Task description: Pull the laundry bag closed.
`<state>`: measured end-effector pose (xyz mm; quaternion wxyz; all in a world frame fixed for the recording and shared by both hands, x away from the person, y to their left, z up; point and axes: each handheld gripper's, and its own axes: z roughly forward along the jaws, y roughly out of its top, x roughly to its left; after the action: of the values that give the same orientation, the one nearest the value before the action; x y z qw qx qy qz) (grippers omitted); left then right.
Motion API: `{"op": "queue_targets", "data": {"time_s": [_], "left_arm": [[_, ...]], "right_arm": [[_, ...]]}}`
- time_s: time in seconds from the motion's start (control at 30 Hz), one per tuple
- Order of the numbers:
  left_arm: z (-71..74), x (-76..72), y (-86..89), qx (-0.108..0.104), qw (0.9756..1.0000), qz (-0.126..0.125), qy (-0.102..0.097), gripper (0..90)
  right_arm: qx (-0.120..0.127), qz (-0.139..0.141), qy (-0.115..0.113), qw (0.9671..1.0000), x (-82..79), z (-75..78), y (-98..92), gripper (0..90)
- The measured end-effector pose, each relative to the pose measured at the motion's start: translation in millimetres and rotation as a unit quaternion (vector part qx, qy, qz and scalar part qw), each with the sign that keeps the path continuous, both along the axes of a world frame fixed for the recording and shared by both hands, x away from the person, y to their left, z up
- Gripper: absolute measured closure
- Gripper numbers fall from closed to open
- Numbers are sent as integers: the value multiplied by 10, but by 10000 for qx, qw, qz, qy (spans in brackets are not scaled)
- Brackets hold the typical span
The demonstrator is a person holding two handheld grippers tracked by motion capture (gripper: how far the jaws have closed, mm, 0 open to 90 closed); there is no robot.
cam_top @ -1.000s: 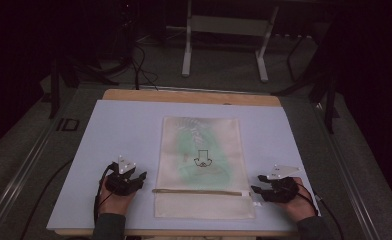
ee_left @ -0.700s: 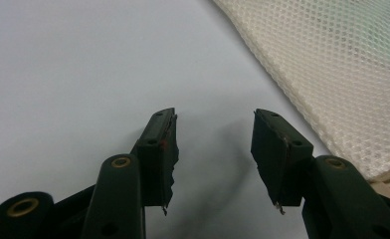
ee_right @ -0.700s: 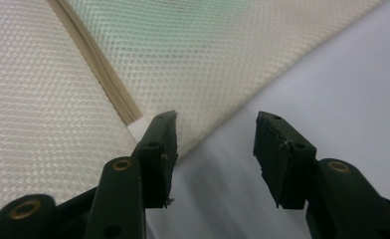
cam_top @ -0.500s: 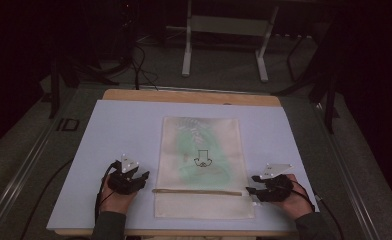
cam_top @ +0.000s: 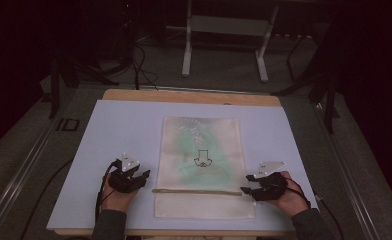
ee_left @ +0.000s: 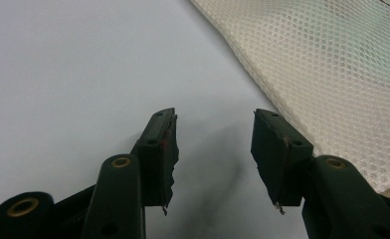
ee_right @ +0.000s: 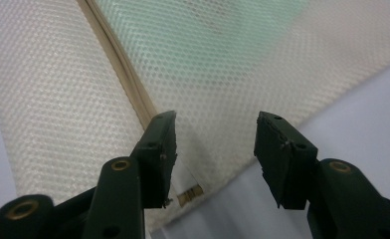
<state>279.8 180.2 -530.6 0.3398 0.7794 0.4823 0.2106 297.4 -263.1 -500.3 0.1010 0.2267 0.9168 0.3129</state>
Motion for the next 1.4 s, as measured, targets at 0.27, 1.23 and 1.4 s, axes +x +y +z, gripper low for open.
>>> {"op": "queue_targets", "data": {"time_s": [0.27, 1.23, 1.4], "left_arm": [[-8, 0, 1, -32, 10000, -47, 14, 518], [-17, -39, -60, -25, 9997, -225, 2, 508], [-18, -41, -66, -27, 9997, -261, 3, 507]], "right_arm": [[-56, 198, 18, 9998, 21, 7, 148, 510], [-150, 812, 2, 9966, 43, 65, 671, 492], [-147, 928, 9, 9956, 44, 74, 768, 492]]}}
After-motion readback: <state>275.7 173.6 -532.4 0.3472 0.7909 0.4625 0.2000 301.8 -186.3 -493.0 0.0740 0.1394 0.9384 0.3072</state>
